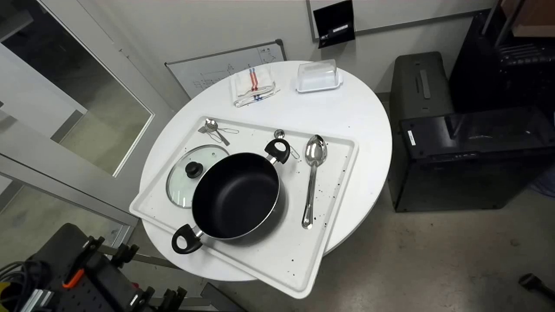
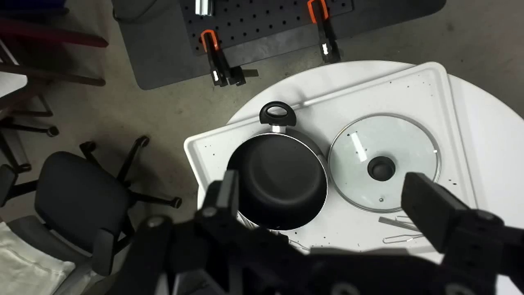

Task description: Place the lid on the pot

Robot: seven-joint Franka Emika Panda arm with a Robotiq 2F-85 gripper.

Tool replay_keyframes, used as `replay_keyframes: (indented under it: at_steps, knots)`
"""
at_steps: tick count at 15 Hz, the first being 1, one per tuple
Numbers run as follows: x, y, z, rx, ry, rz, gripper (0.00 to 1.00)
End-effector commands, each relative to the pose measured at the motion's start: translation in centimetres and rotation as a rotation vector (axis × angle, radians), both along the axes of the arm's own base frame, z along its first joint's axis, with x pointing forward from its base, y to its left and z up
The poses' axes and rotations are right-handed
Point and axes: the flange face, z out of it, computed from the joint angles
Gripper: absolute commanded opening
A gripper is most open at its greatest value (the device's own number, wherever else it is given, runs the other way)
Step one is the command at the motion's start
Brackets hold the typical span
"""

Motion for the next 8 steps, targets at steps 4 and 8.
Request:
replay_keyframes:
  at_steps: [4,8]
  knots:
    - [0.9,0.0,-0.5,0.006,-0.003,0.009,1.00]
    - [2.9,0.1,-2.8,0.025,0.023,0.068,1.00]
